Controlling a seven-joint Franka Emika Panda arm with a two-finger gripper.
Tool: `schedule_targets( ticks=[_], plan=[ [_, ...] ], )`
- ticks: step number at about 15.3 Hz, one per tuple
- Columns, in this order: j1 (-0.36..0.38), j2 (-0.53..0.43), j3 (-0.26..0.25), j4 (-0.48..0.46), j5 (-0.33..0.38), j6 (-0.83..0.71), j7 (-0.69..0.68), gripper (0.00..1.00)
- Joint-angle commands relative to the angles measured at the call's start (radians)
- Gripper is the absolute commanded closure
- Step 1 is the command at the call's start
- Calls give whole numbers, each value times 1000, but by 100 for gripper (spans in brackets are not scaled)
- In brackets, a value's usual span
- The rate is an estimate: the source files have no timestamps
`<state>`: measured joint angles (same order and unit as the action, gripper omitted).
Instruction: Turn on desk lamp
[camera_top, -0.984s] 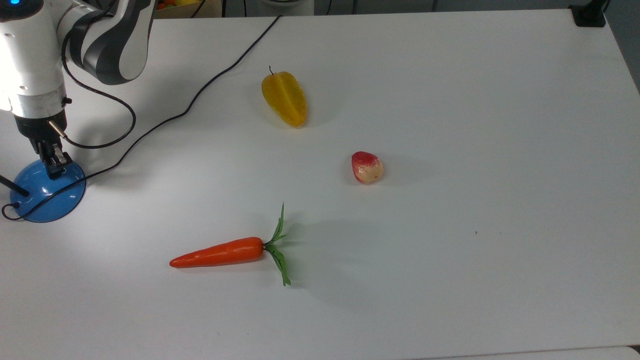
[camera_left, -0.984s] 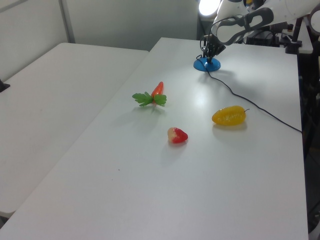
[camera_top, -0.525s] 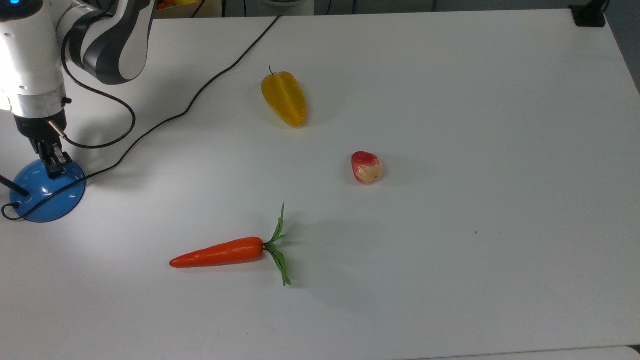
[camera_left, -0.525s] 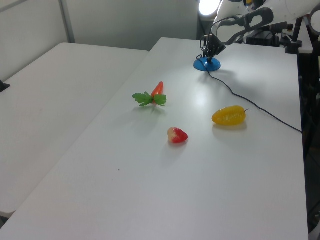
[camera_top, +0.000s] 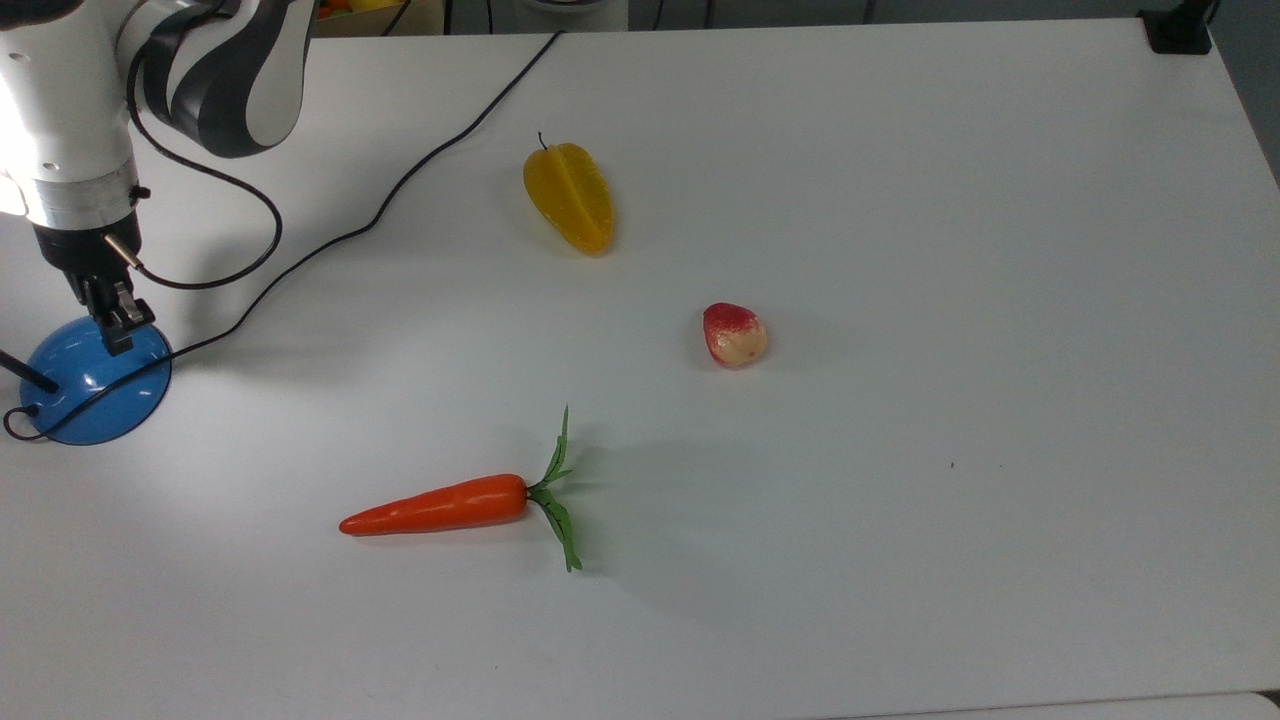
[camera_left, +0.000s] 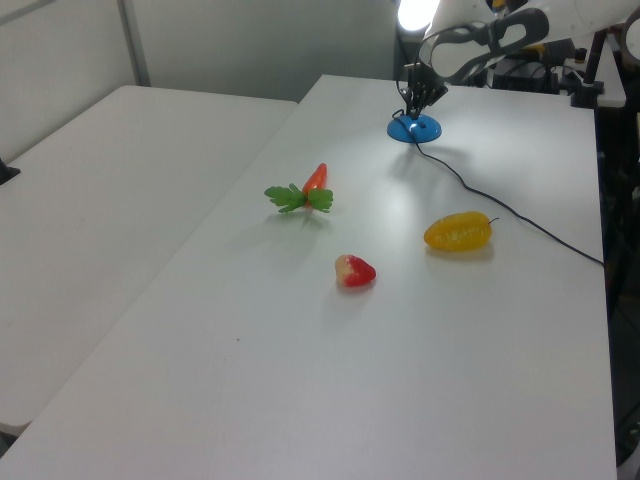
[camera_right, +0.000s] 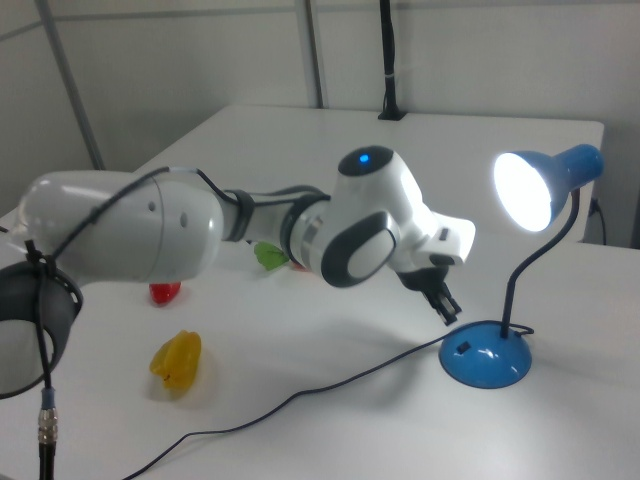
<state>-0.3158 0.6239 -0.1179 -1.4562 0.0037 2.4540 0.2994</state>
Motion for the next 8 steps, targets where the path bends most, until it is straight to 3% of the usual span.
schedule_targets(
  ticks=[1, 4, 8],
  plan=[
    [56, -143, 14, -39, 4, -234, -77, 100],
    [104, -237, 17, -55, 12, -412, -143, 100],
    [142, -390, 20, -98, 79, -666, -322, 100]
  ],
)
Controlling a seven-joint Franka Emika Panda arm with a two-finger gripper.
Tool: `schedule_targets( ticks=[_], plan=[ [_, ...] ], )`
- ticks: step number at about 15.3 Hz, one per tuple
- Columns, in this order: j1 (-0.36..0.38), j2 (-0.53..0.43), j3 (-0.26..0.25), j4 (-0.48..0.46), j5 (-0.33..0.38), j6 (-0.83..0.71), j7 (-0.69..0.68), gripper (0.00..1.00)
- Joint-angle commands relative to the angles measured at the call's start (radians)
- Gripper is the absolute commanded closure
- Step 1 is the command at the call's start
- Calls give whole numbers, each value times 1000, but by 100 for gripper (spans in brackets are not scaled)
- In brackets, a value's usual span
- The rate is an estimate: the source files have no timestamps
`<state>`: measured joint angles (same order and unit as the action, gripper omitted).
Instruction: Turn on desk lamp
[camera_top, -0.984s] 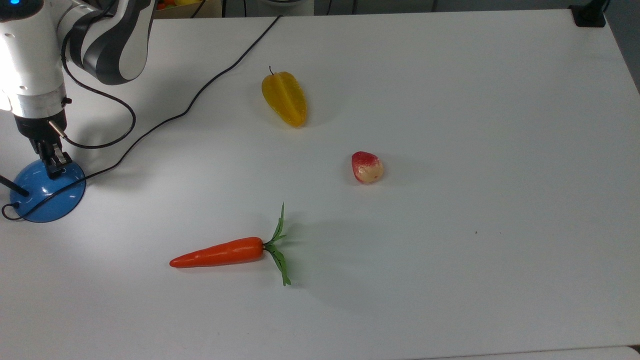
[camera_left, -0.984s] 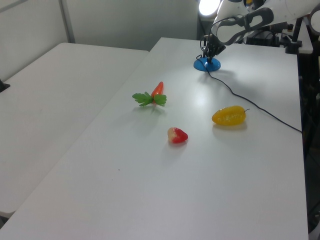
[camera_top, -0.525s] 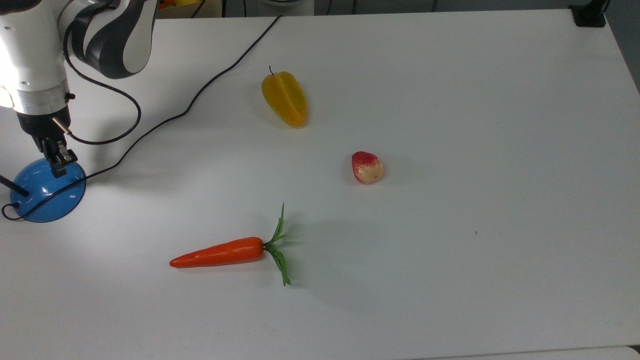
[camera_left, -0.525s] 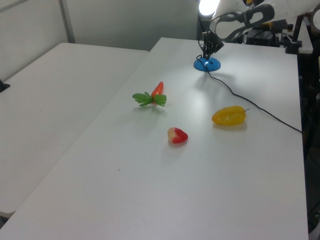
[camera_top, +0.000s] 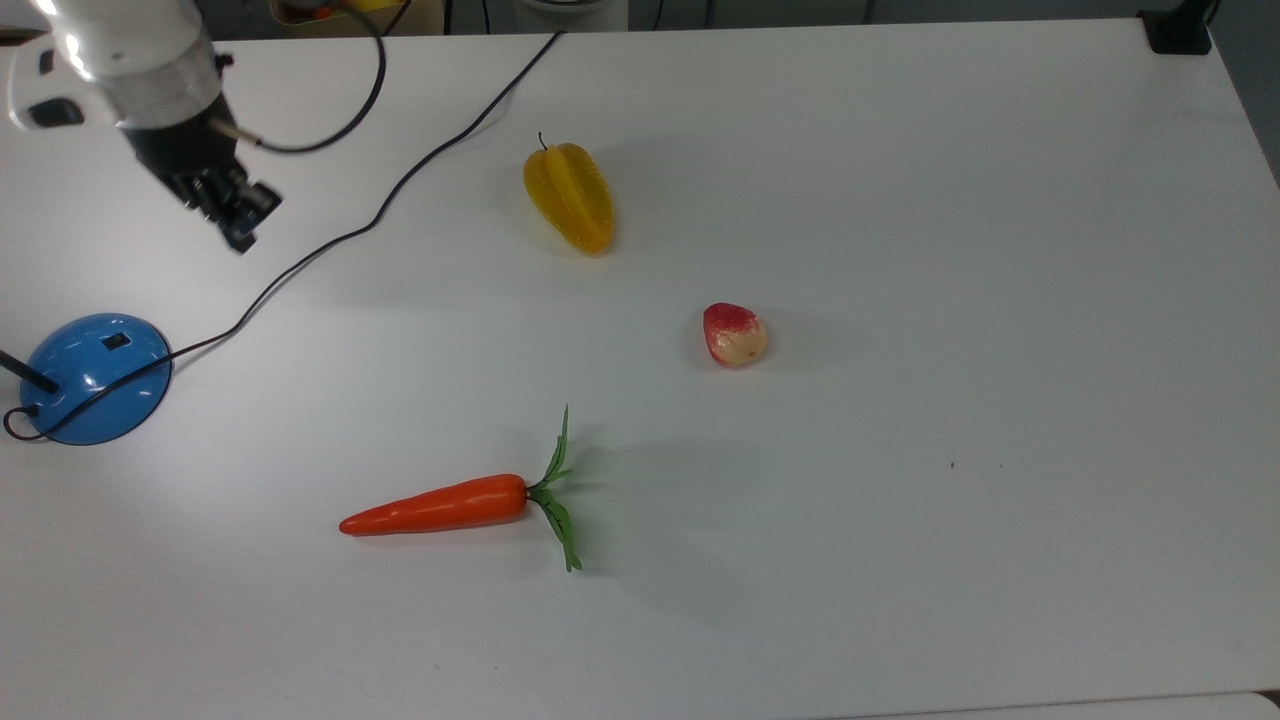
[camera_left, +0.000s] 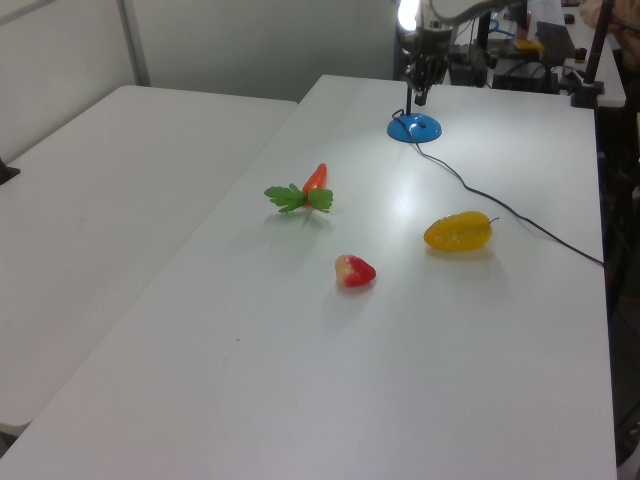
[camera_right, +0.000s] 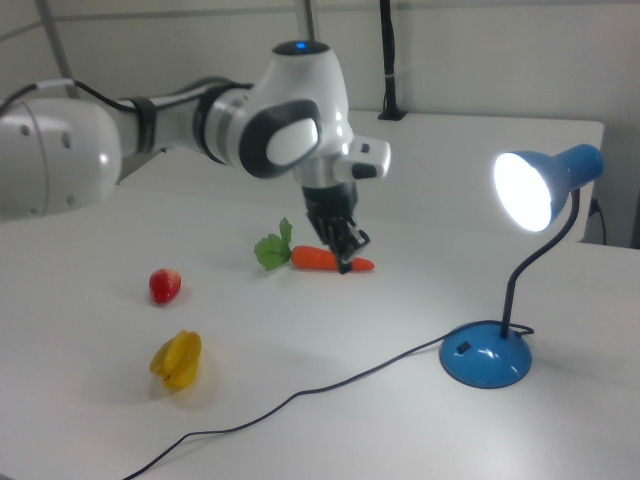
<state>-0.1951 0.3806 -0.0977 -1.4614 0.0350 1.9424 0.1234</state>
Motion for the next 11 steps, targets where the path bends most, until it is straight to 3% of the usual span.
schedule_targets(
  ticks=[1, 4, 7, 10, 11],
  plan=[
    [34, -196, 0, -109, 55, -215, -178, 100],
    [58, -336, 0, -184, 75, -328, -249, 100],
    [129, -383, 0, -189, 80, -440, -272, 96],
    [174, -430, 0, -194, 80, -485, -274, 79],
    [174, -437, 0, -194, 79, -485, -277, 69]
  ],
)
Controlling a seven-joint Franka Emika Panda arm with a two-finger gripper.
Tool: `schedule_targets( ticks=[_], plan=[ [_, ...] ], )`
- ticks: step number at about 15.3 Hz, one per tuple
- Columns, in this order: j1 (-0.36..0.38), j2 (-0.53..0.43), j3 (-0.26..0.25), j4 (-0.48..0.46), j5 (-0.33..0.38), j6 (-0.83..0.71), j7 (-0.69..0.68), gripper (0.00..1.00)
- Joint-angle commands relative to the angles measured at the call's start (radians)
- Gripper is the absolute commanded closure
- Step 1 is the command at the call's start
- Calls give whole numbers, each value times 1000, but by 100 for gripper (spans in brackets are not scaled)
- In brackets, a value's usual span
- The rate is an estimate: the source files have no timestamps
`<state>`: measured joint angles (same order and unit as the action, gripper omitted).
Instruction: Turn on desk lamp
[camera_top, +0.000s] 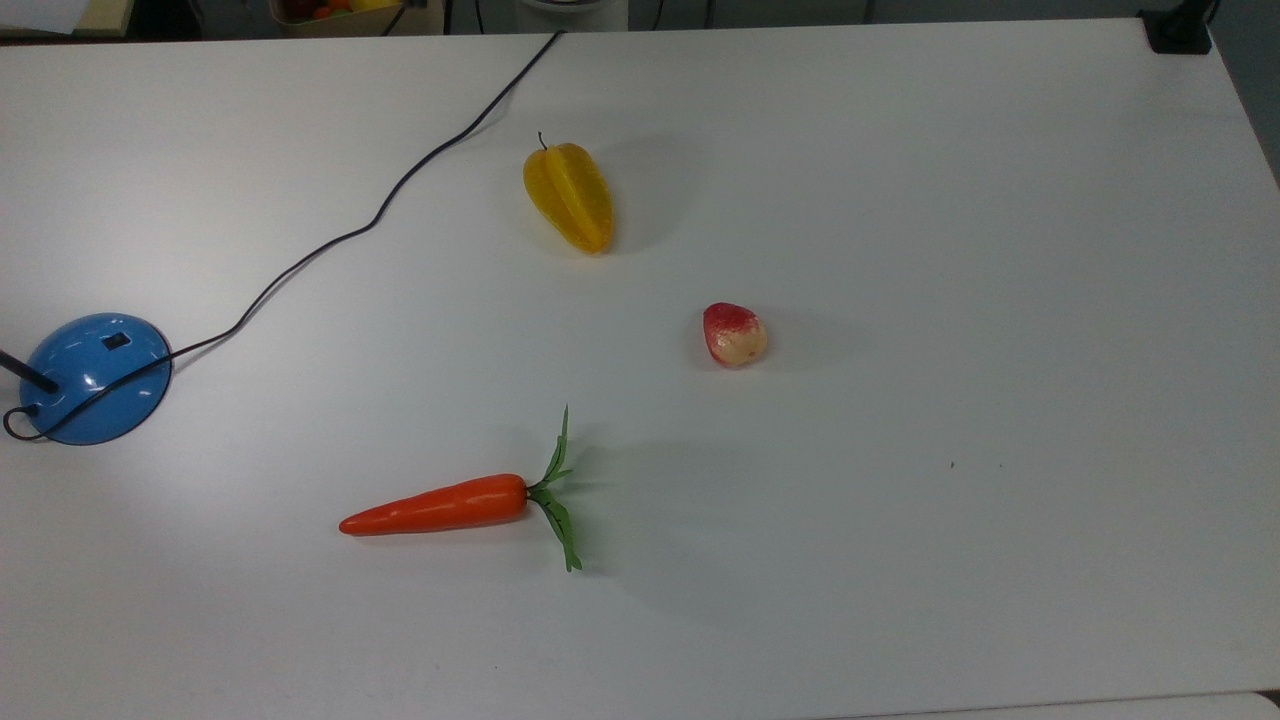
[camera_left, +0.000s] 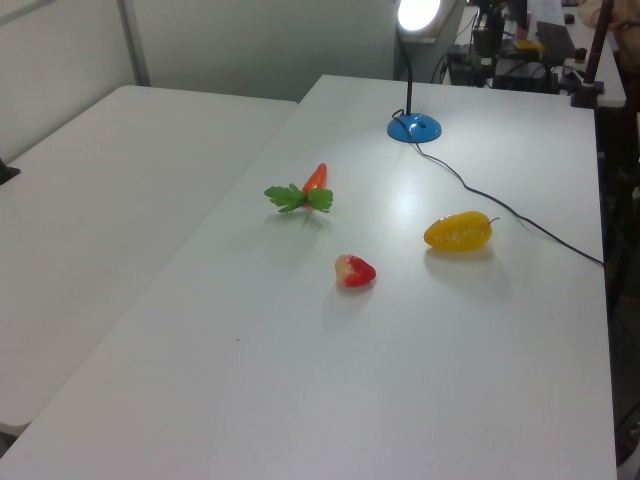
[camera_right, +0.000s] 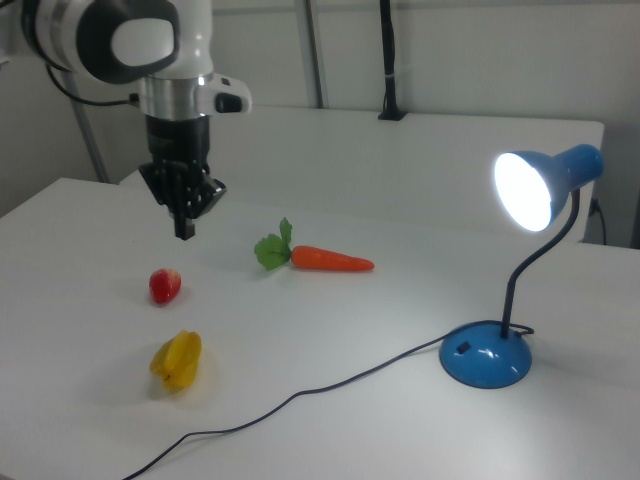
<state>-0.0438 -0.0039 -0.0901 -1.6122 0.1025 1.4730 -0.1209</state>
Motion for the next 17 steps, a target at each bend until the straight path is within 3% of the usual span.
schedule_targets(
  ticks=[1, 4, 17],
  plan=[
    [22, -56, -8, -40, 11, -17, -46, 52],
    [22, -54, -7, -32, -1, -19, -71, 0],
    [12, -53, -10, -15, -26, -22, -59, 0]
  ],
)
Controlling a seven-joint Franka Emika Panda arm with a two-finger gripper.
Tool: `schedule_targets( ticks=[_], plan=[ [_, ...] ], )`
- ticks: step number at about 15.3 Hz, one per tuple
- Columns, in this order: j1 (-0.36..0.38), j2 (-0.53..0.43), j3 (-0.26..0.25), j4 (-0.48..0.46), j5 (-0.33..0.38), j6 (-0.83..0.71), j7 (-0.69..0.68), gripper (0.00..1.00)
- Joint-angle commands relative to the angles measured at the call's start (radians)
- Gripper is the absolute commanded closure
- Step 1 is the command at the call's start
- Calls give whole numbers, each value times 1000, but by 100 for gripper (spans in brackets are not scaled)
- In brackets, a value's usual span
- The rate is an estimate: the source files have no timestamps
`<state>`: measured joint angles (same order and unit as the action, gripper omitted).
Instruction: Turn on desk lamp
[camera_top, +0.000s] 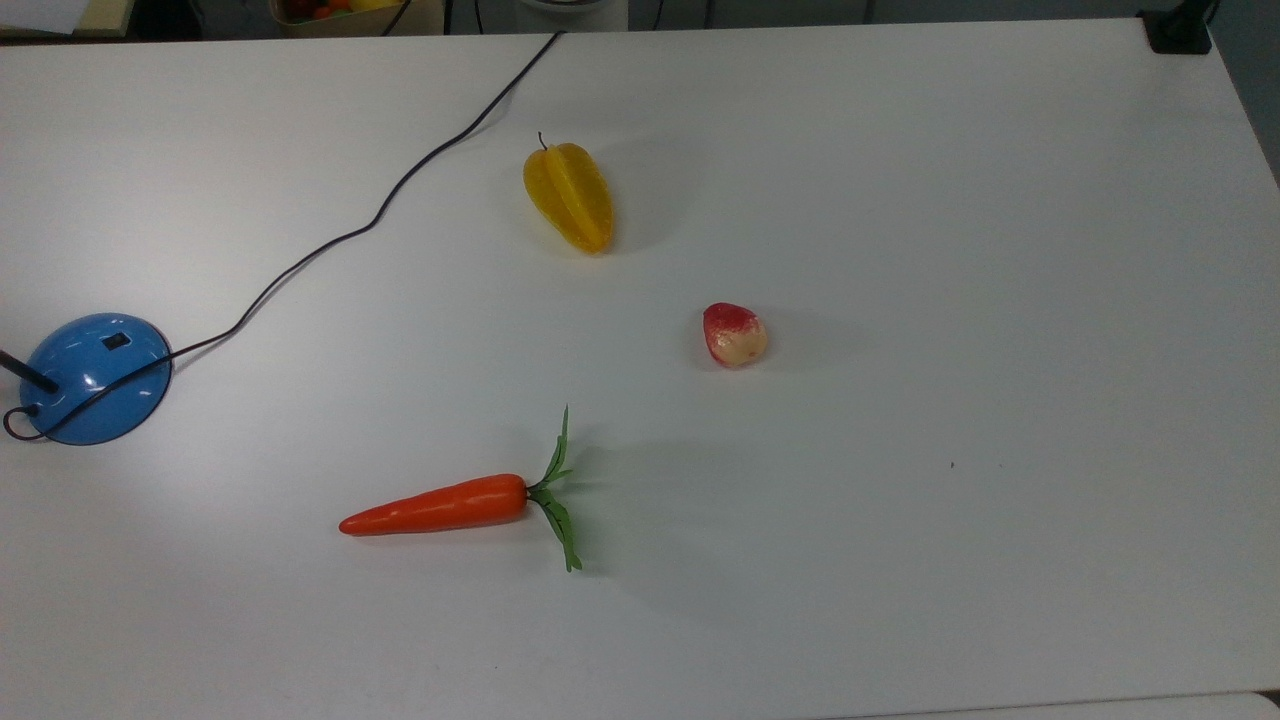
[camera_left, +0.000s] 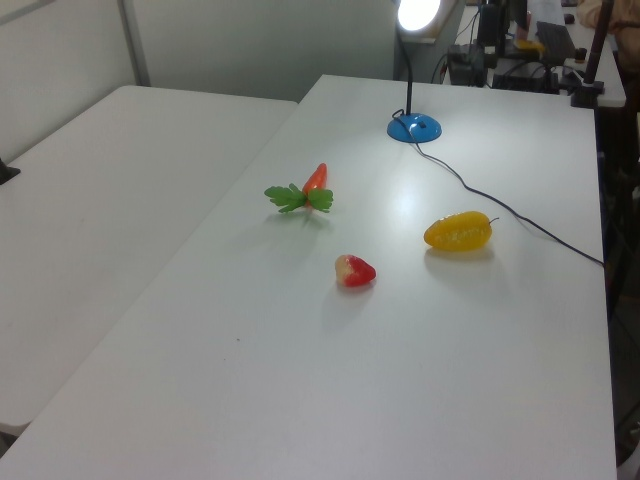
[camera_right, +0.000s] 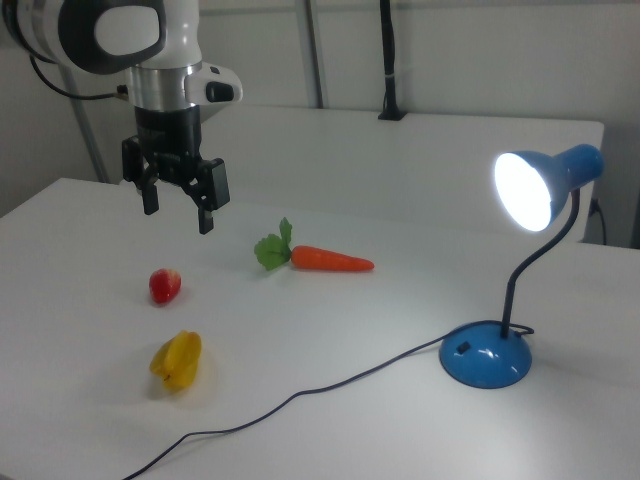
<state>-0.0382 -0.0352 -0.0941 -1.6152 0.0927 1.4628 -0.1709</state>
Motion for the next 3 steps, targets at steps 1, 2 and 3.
schedule_targets(
  ticks=[1, 2, 3],
  plan=[
    [6, -22, -6, -12, -16, -12, -7, 0],
    [6, -22, -6, -12, -16, -12, -7, 0],
    [6, -22, -6, -12, -16, -12, -6, 0]
  ],
)
